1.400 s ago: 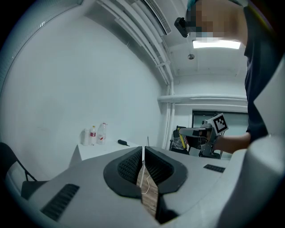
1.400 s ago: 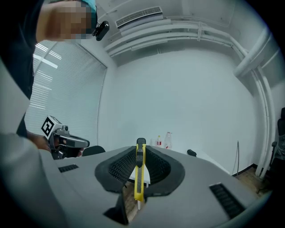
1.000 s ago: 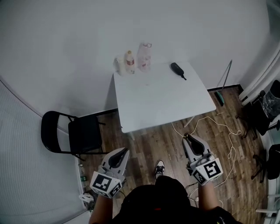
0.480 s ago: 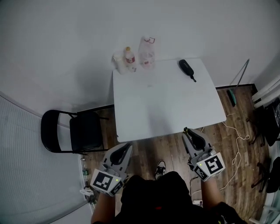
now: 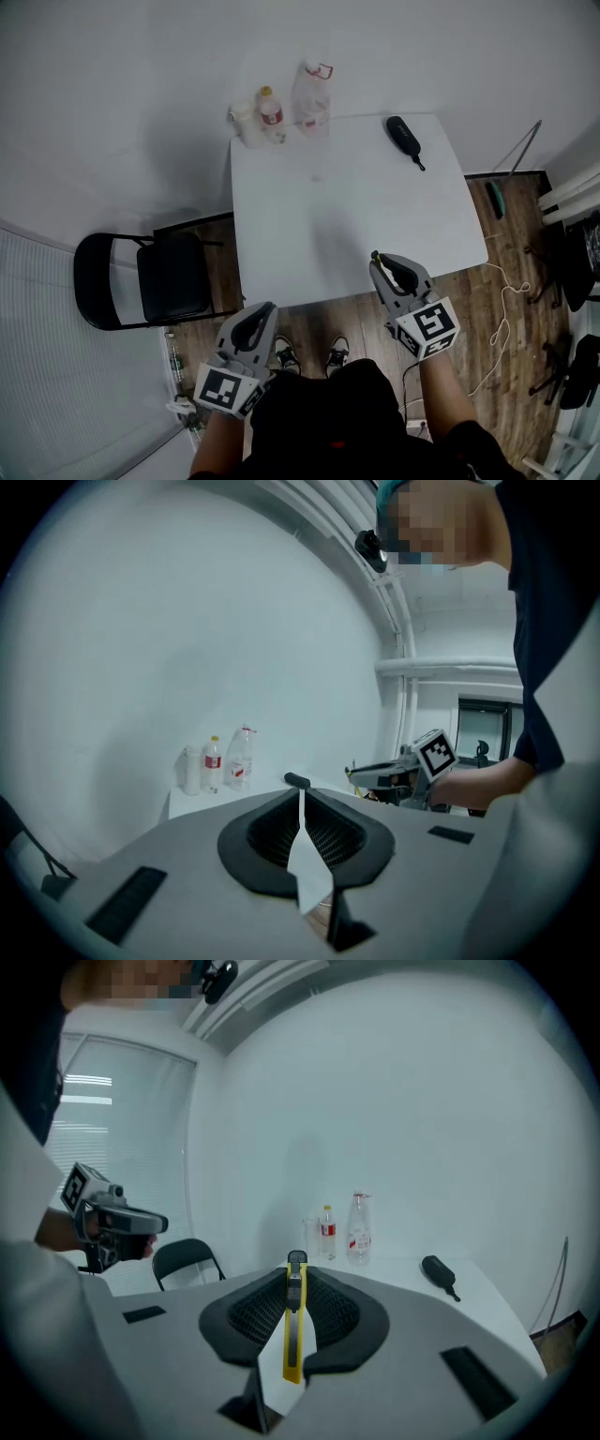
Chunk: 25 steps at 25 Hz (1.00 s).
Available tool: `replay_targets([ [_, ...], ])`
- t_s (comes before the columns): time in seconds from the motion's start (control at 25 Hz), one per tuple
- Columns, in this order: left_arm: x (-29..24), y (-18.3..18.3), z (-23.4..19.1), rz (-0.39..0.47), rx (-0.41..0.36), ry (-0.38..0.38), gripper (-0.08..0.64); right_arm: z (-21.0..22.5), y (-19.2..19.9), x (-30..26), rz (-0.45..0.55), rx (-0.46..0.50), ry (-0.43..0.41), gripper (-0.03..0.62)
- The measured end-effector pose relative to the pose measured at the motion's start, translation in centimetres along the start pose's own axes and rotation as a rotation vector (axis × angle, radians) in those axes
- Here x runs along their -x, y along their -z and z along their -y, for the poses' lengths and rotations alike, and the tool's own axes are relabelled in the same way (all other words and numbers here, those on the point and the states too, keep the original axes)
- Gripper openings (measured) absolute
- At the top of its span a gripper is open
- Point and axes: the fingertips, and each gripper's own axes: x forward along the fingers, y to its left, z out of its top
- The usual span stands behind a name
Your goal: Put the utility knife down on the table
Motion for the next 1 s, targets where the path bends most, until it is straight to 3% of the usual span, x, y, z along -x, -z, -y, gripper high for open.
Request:
replay_targets([
  [0.2,-0.6,1.1,-1.7,0.001,0.015,0.046,0.035,-0.3,4.8,-6.7,-0.181,0.007,-0.009,0.075],
  [0.44,0.3,1.7,-4.0,-0.021,0.035,0.02,0.035,-1.3,12.3,-12.4,-0.453,0.234,-0.091,0.075],
  [0.56,1.2,2.3,-5.2,-0.03,0.048,-0.007,0.035,-1.6,15.9,-13.8,-0.578,0.264,-0.128,0.075],
  [0.76,2.8,3.1,-6.5,-0.032,0.091,-0.055,0.035,-2.8,19.3,-14.8,-0.682,0.286,-0.166,0.075],
  [1.0,3.5,4.0,-6.5,-0.036,0.107,-0.047,0.035,-3.8,22.2,-14.8,-0.762,0.283,-0.206,0.075],
])
